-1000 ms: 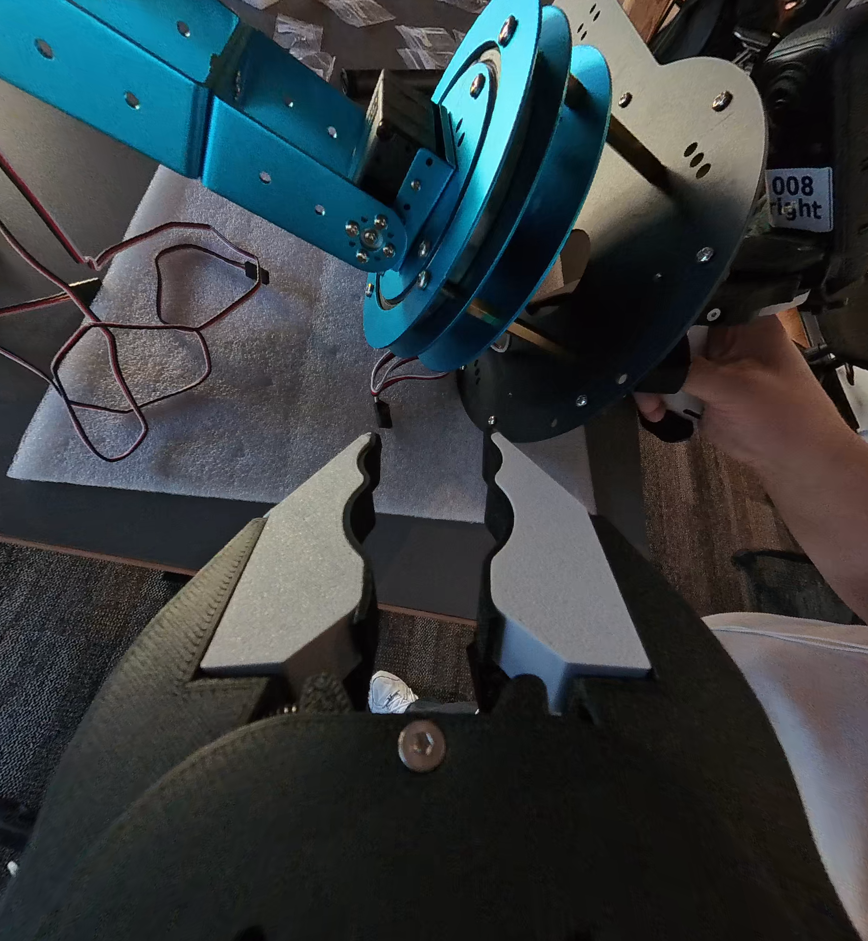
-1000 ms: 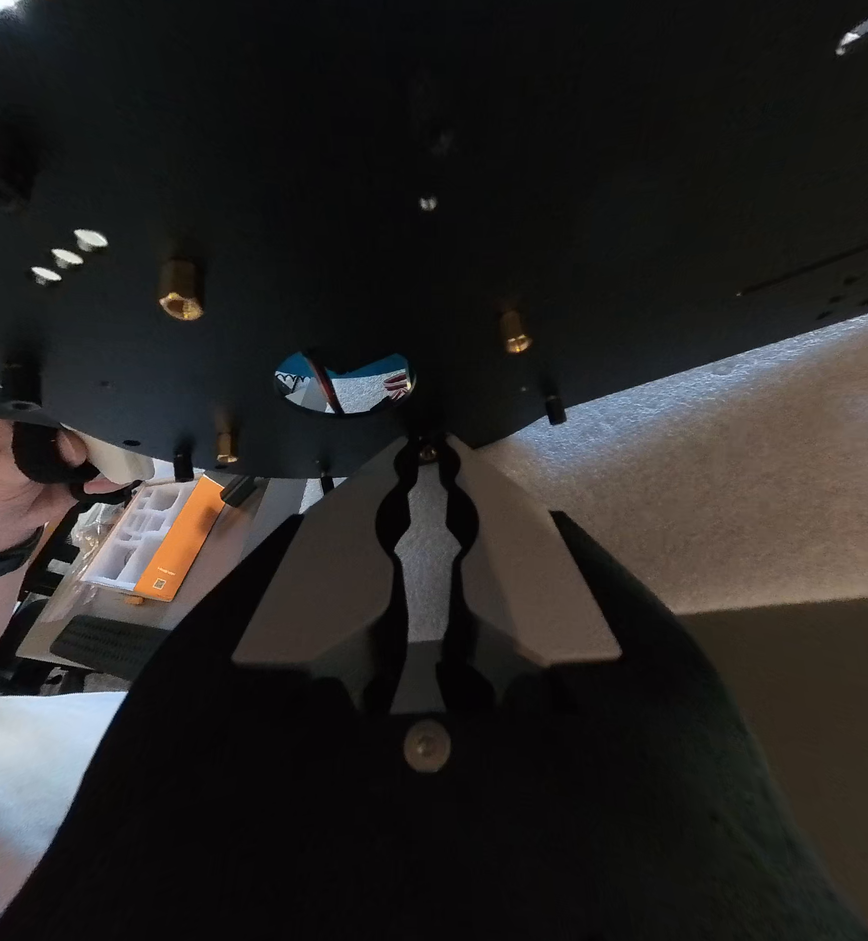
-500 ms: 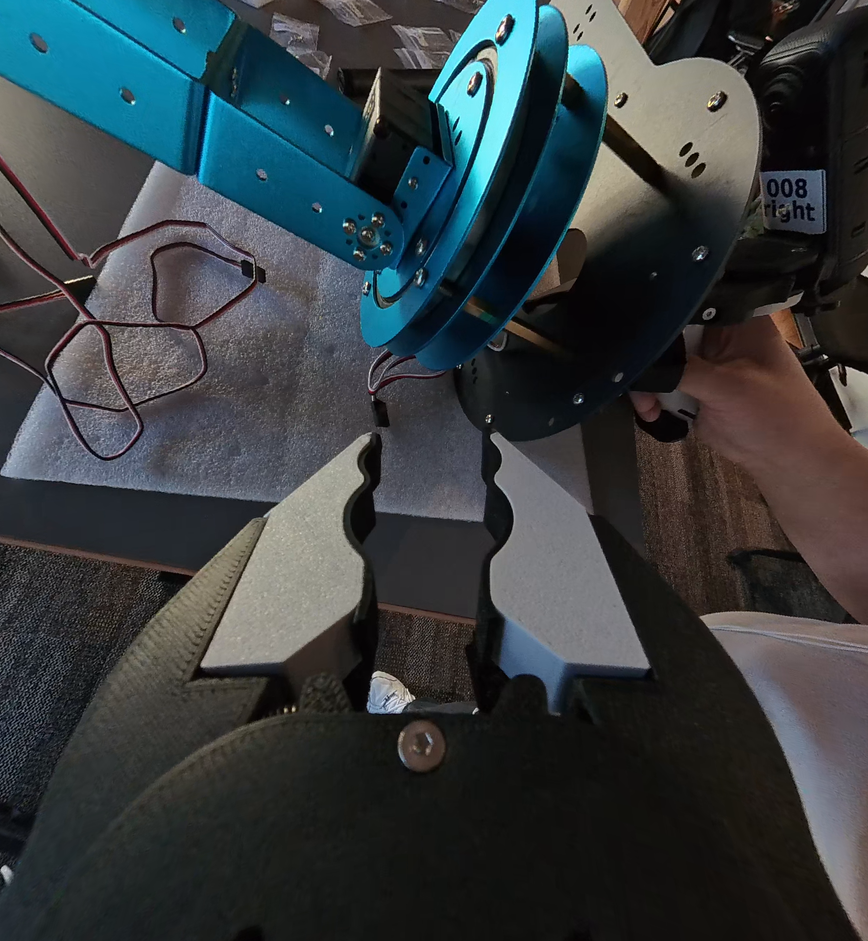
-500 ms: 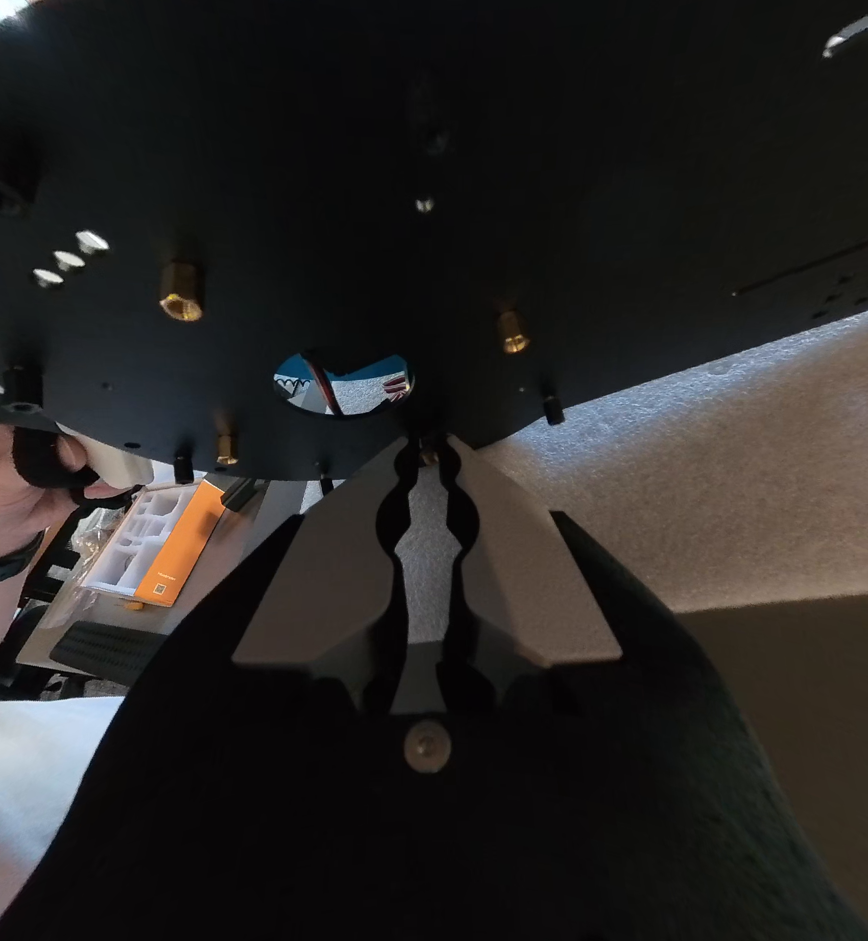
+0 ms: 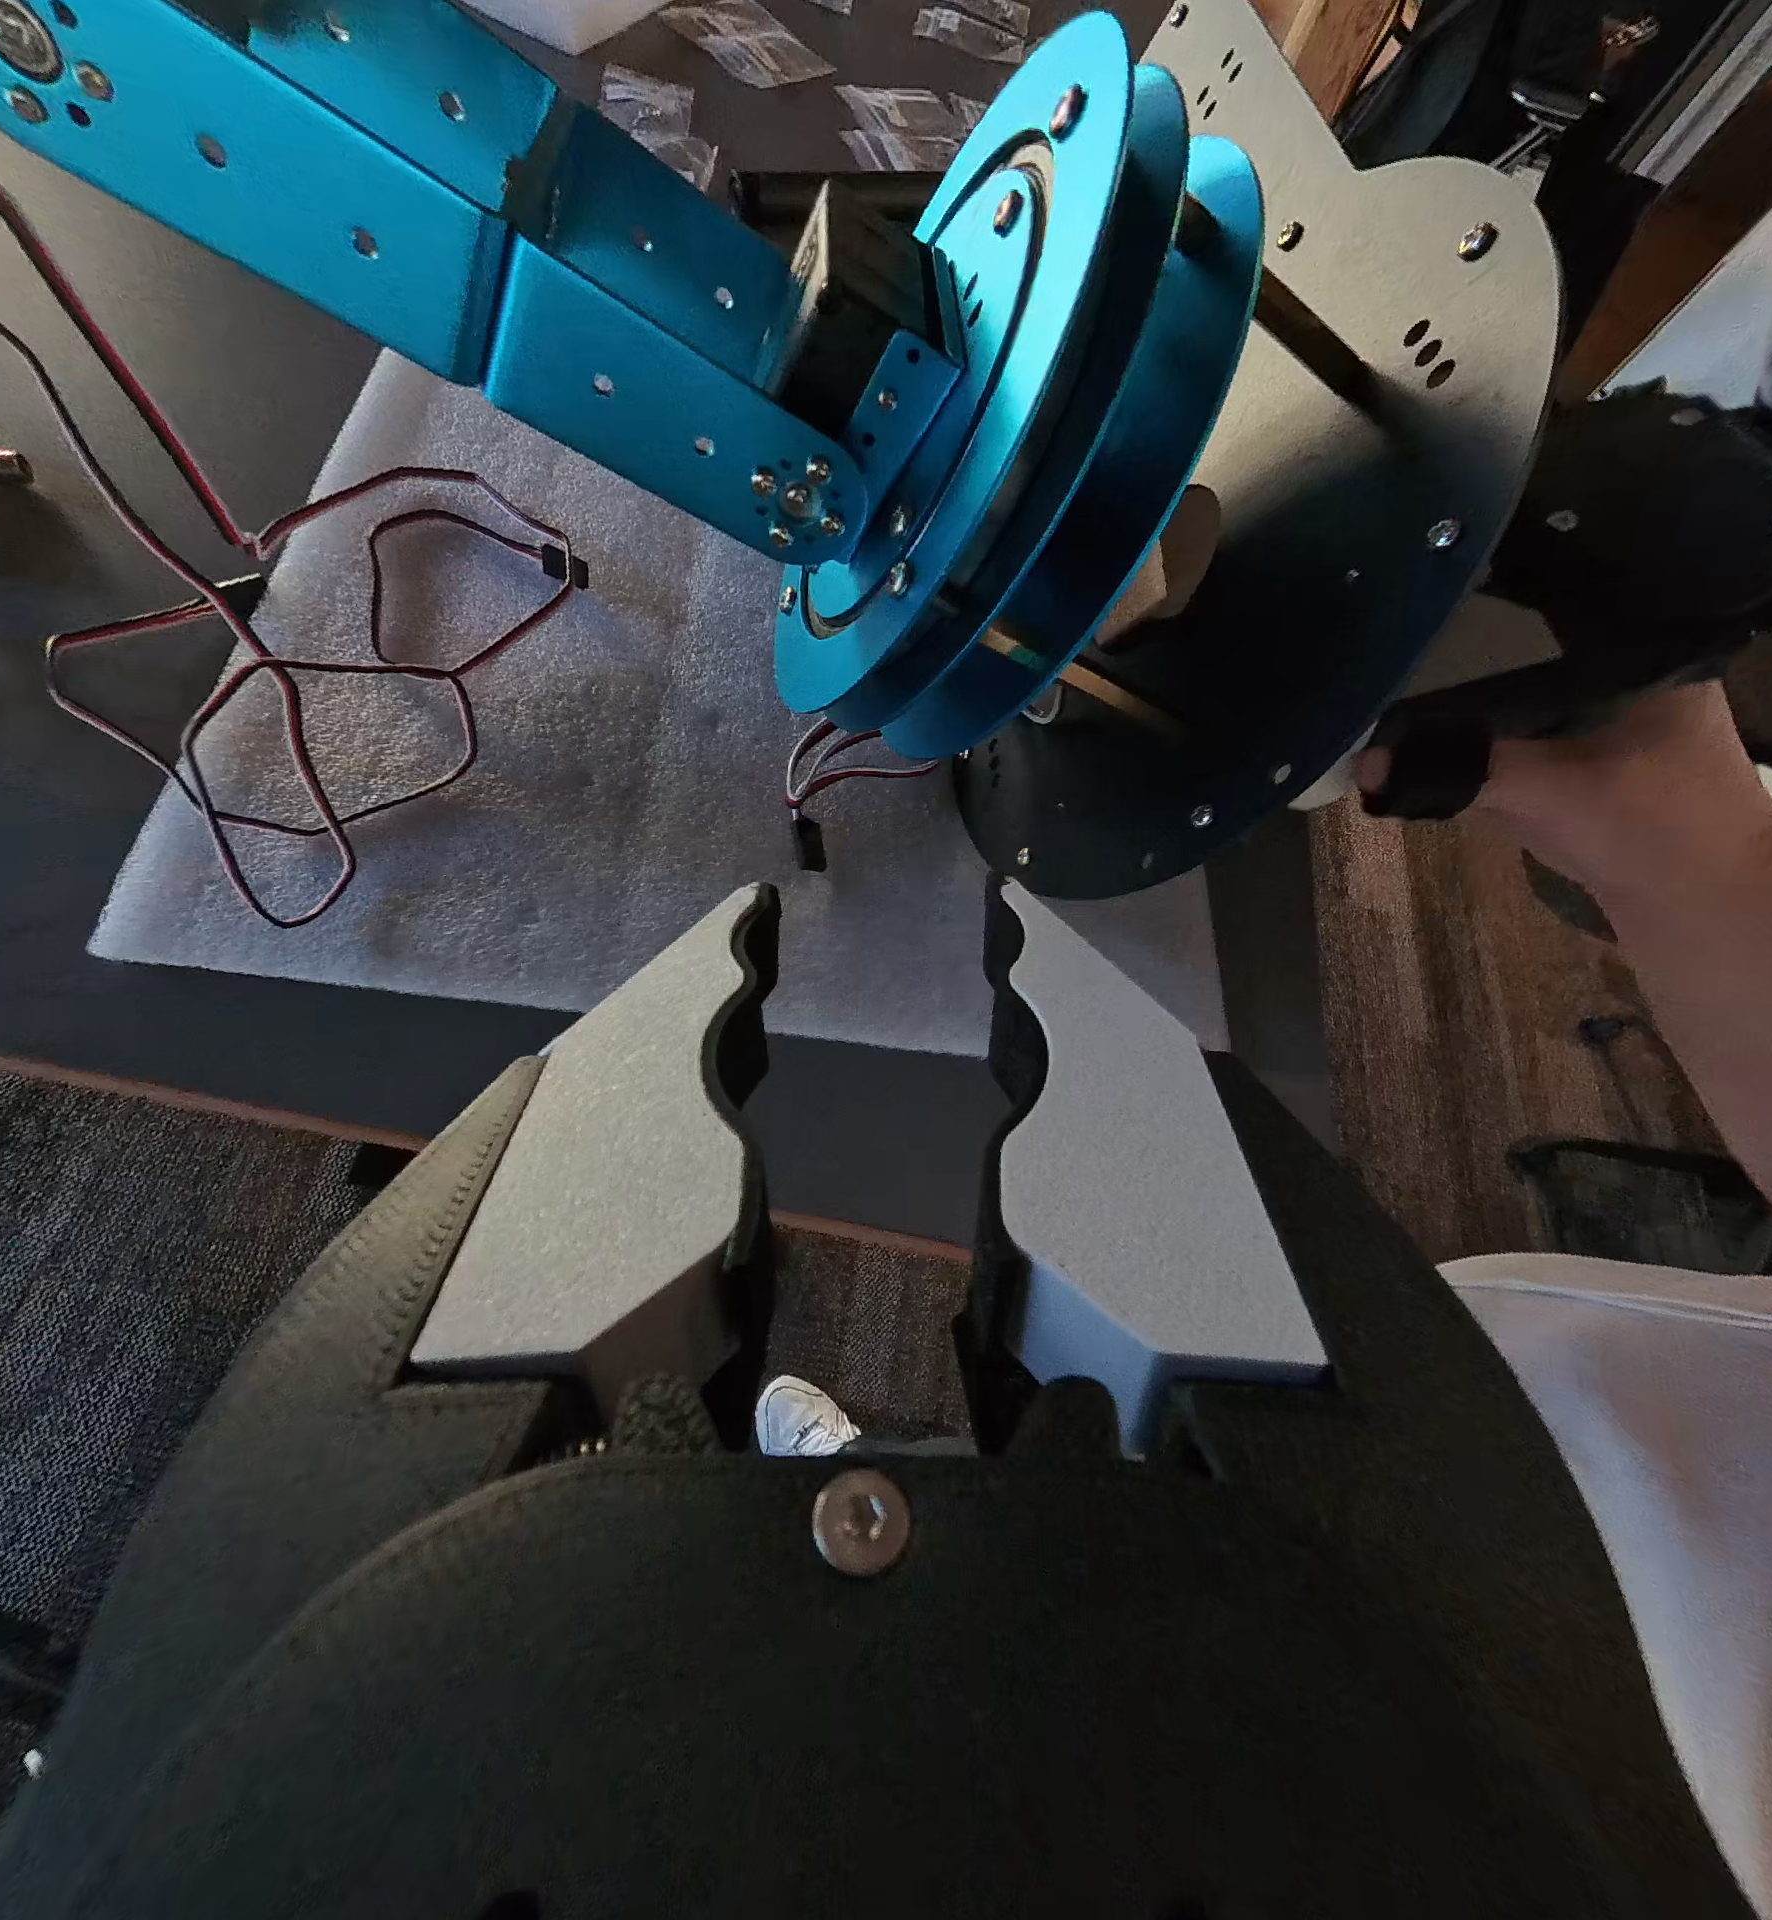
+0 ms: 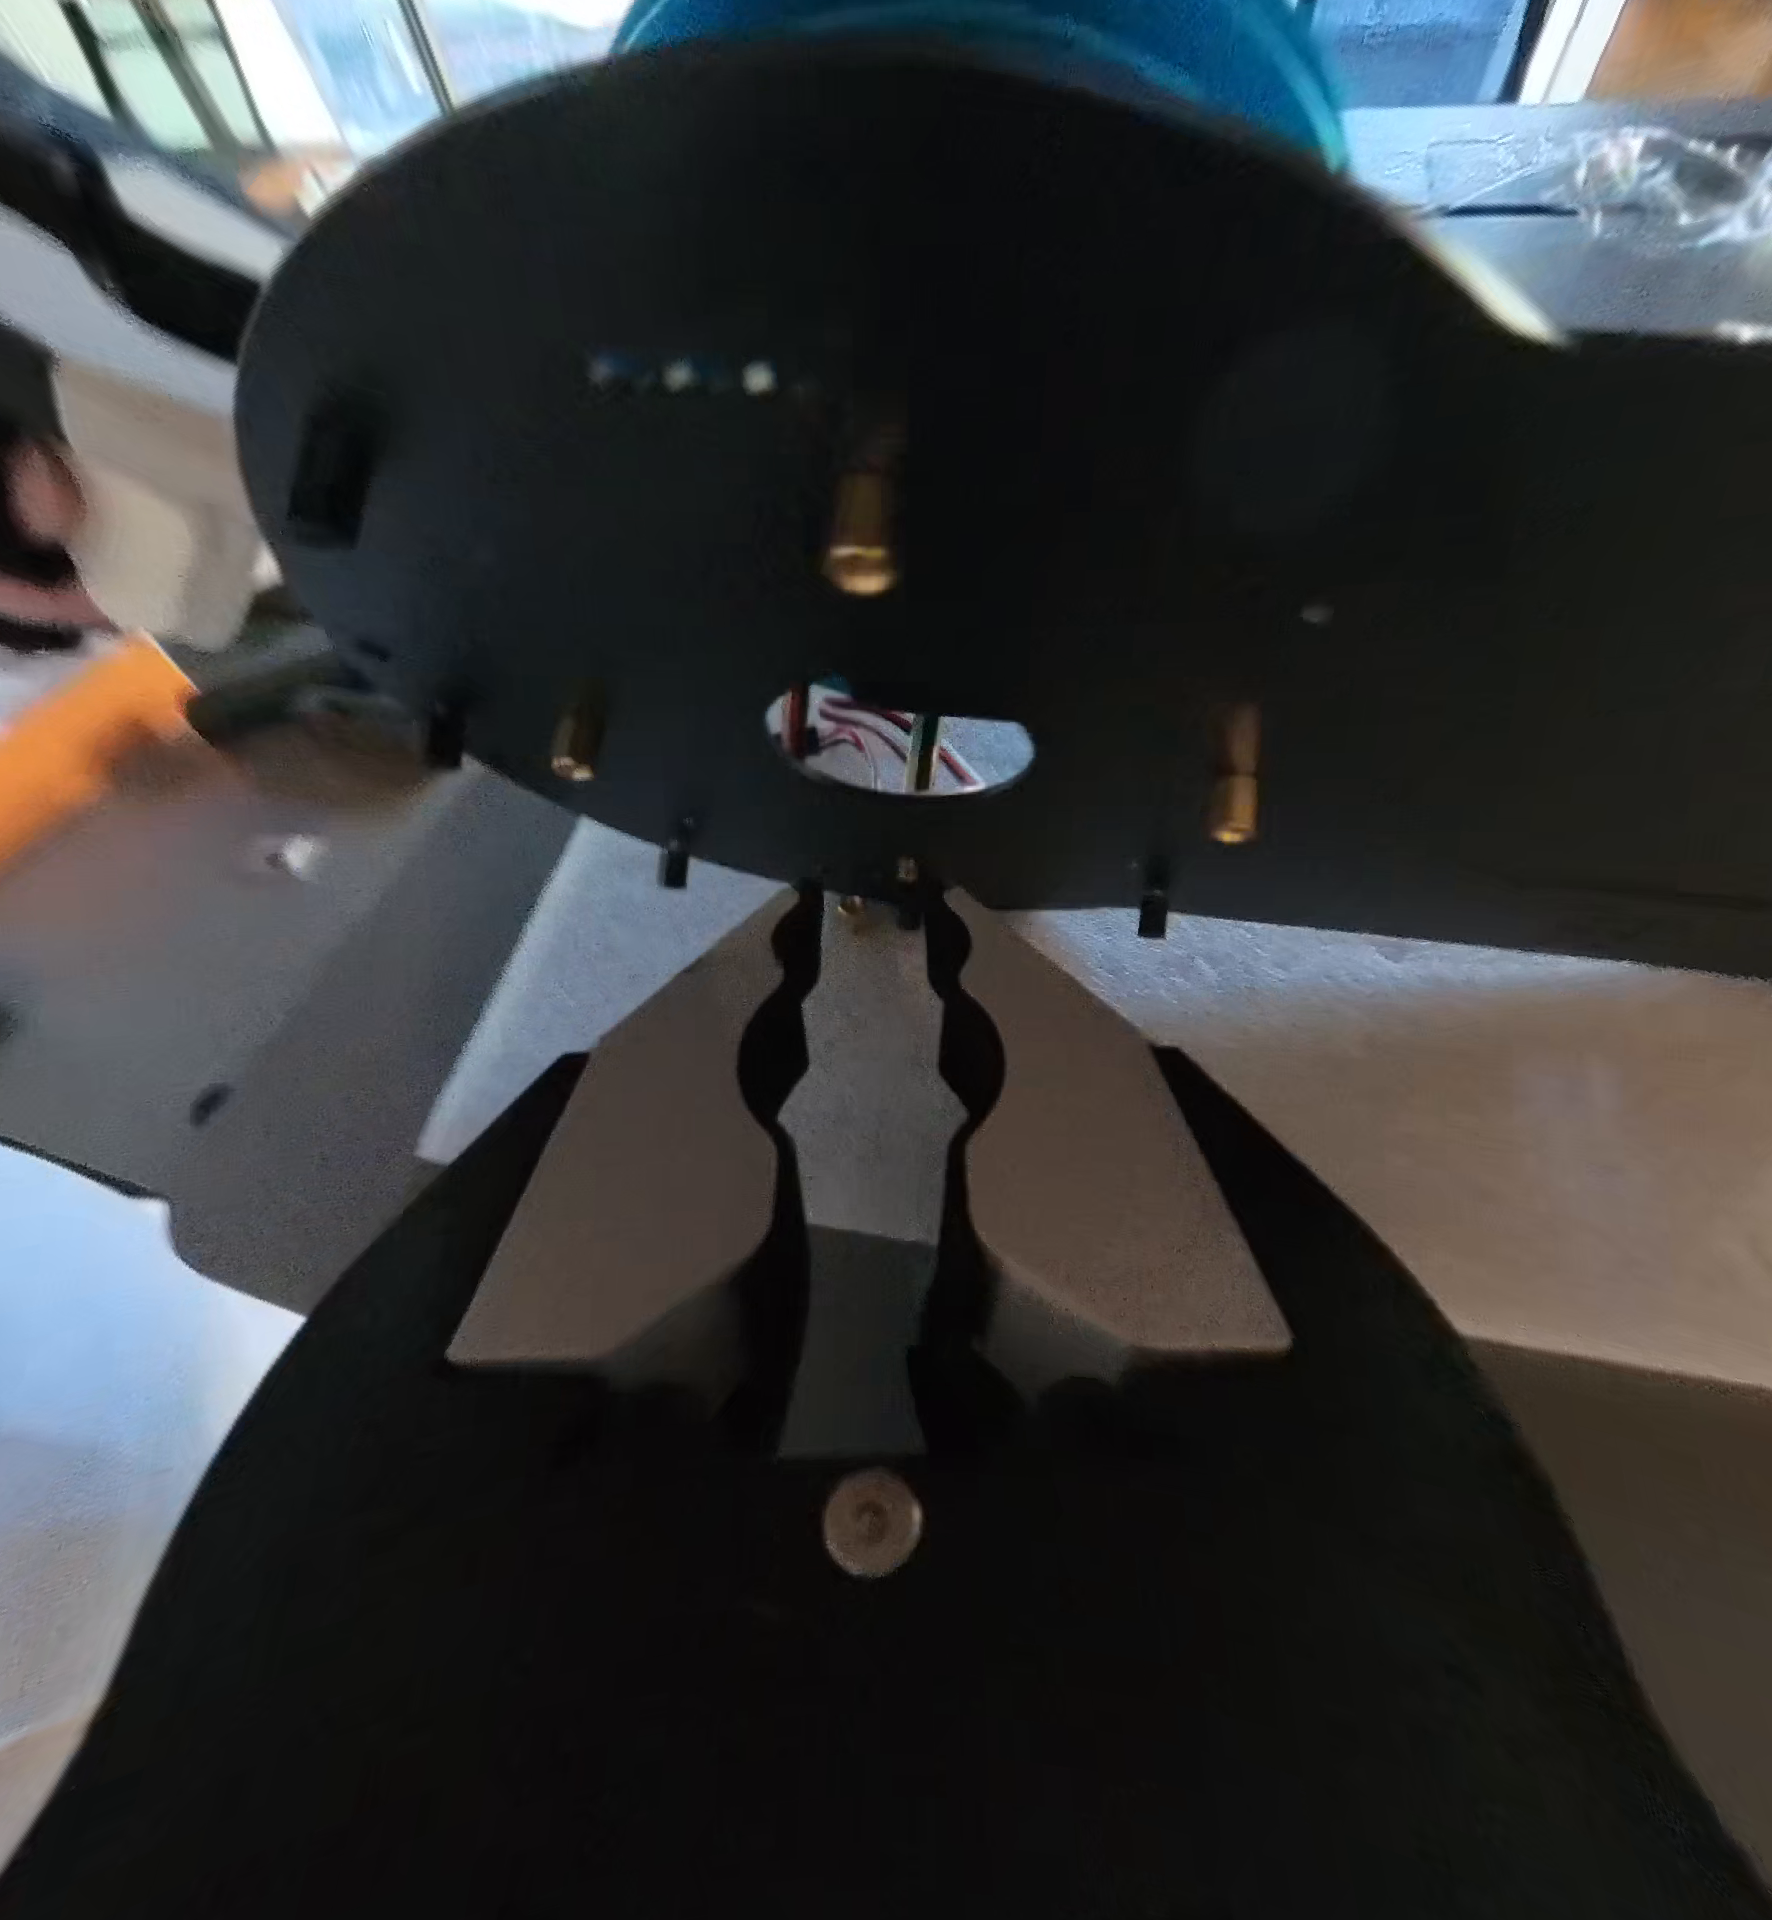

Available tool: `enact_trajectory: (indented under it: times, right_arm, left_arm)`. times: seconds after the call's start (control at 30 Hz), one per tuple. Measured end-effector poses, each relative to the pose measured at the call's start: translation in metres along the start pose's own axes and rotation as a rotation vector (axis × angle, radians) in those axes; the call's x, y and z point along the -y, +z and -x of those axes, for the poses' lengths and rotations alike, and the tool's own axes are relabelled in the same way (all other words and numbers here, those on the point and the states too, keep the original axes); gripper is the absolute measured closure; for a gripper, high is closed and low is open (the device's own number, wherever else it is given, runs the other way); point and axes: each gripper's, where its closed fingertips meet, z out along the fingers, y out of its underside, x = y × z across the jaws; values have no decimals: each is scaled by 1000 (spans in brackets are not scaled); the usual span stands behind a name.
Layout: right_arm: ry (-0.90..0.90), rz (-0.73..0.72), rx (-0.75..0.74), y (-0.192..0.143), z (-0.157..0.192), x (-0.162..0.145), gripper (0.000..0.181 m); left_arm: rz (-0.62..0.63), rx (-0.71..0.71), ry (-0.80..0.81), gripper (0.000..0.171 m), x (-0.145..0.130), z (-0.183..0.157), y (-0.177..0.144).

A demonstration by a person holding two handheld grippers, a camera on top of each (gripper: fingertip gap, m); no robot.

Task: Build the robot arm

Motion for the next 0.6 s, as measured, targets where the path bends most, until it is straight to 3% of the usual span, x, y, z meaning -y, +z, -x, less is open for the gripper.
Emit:
enact_trajectory:
  times: [0.13, 0.4, 0.6]
  right_arm:
    - [-75, 123, -37, 13, 7, -12, 164]
    - [30, 223, -58, 30, 7, -22, 170]
    - [-64, 227, -58, 18, 11, -21, 177]
  left_arm:
    - [-4, 2, 1, 133, 1, 2, -3]
    - [-12, 4, -3, 133, 0, 10, -8]
    - [-22, -3, -15, 134, -1, 12, -10]
